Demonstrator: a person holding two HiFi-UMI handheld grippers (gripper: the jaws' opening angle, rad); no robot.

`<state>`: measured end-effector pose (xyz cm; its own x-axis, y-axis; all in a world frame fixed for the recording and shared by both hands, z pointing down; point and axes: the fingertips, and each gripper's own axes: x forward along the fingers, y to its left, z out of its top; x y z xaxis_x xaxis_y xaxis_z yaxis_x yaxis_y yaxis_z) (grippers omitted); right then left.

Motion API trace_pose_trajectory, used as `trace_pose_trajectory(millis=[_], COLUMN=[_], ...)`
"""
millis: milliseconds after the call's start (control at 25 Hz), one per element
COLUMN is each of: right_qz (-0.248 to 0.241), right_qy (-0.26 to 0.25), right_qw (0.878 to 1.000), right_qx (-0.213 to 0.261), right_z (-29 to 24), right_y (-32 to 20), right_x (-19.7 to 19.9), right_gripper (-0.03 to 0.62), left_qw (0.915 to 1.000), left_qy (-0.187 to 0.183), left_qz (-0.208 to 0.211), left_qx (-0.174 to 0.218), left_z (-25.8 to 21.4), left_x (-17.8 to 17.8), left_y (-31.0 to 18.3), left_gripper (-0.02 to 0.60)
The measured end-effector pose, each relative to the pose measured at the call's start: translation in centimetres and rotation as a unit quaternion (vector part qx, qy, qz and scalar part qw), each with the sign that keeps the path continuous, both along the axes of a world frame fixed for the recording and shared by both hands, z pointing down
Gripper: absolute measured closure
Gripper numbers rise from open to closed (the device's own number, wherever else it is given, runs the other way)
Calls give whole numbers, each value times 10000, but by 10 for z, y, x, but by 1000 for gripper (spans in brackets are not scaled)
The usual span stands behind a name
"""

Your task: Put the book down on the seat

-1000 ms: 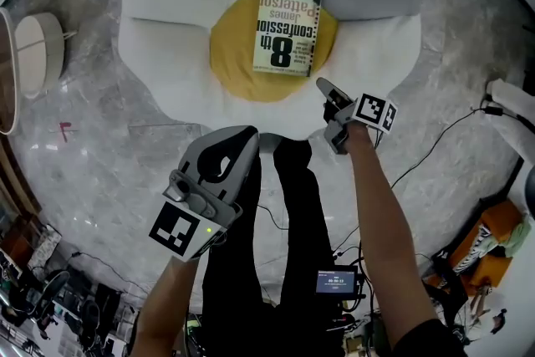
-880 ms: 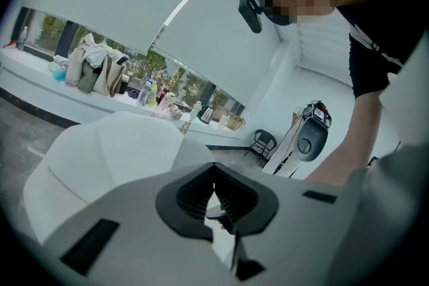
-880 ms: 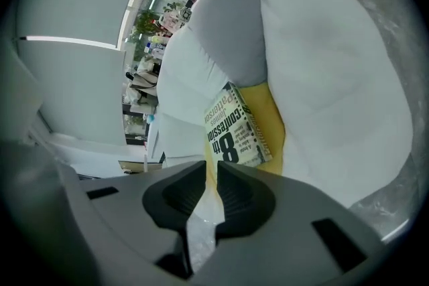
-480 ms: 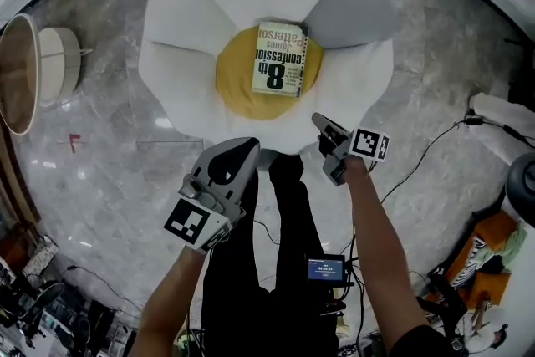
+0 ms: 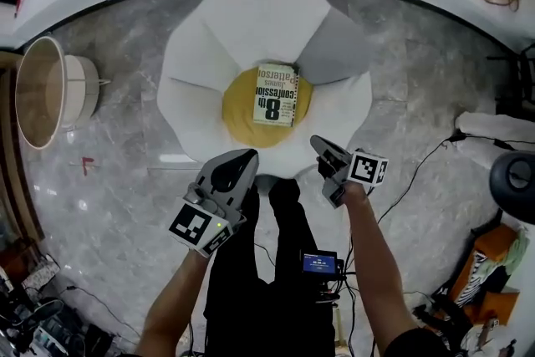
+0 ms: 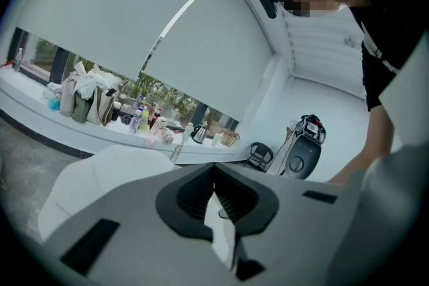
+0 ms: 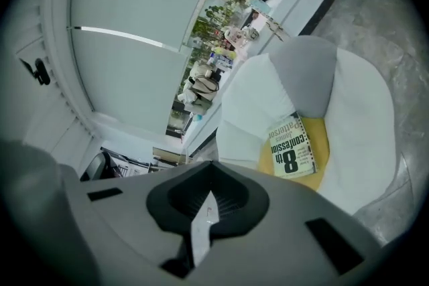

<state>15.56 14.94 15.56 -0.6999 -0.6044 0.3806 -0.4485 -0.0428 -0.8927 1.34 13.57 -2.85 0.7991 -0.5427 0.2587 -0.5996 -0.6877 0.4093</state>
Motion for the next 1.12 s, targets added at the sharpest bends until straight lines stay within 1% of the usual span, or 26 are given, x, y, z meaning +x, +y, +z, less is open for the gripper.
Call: trace_pose_trajectory(millis=[80,160,320,440,600,720,920,1000,1120], right_qz=[-114,-278,-452,-540,-623,-704,-697,-744,-684], right_qy=[385,668,960,1225,1445,1658,1795,1911,1923], right_qw=[9990,9963,9894,9818,9720,9612,9418,9343,9288], right_qx=[214,454,987,1346,1745,2089,2755,2915,3094], right_z=[-21,-46,-102,-133,-185,-226,-282,-298,-322], right_y=[2,7,7,8,16,21,31,37,47], right_x=[2,0,-2,-1,-5,-10,-17,-18,-16], right_gripper=[579,579,579,580,579,579,579,579,579], left_qw=[10000,9999,9996,9994,9991,9986,9973,9965,9956], left_qy=[45,130,275,311,347,389,590,654,728], left_qz=[-2,-11,5,49,92,130,149,155,156], left_qx=[-8,-40,30,119,208,330,406,489,566], left_z=[-12,-27,-58,-74,-104,-129,-166,-181,-200], left_x=[1,2,9,17,19,18,16,17,21], left_y=[7,15,25,32,42,48,59,64,71], left_gripper=[572,571,571,572,572,571,571,571,572])
